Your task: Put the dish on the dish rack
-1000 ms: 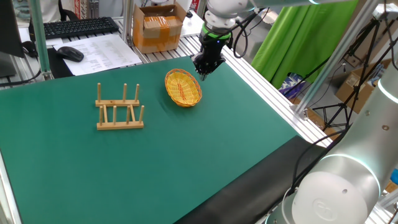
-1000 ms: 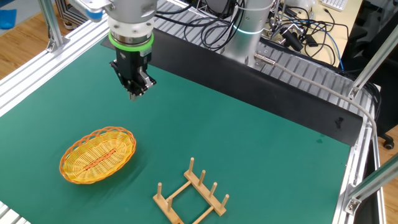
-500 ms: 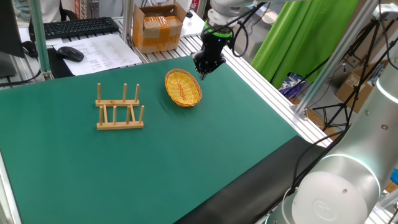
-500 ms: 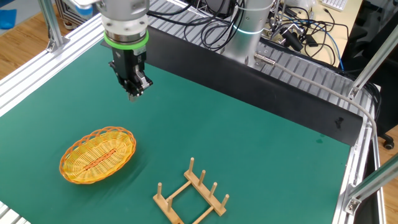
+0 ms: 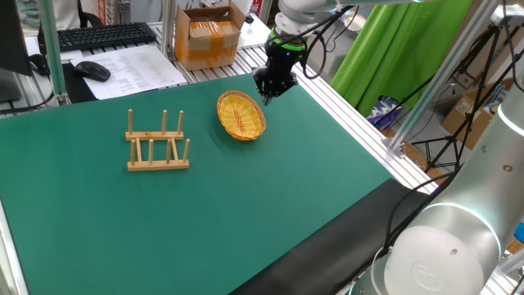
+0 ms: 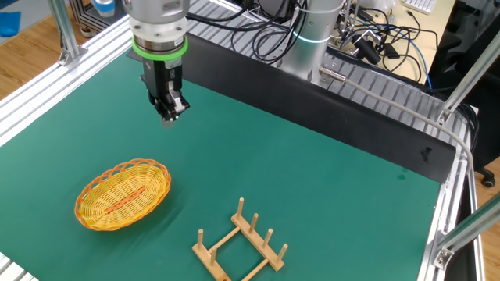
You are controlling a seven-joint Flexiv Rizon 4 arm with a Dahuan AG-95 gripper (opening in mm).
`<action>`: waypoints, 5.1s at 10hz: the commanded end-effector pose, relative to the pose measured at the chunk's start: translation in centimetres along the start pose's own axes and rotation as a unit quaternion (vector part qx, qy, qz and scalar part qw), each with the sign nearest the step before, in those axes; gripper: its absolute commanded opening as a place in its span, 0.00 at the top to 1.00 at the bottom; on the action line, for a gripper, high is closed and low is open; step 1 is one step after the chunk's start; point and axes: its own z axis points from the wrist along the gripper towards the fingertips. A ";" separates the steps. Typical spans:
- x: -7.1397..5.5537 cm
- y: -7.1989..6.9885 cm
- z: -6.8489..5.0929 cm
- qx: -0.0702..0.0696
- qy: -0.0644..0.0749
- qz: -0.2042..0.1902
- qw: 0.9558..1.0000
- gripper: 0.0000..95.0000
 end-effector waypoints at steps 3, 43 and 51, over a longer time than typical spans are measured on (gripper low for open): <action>0.2 -0.1 -0.1 0.004 -0.019 -0.014 1.000 1.00; -8.4 -4.2 0.0 0.028 0.056 -0.075 0.995 1.00; -9.9 -5.8 2.4 0.022 0.049 -0.084 0.995 0.60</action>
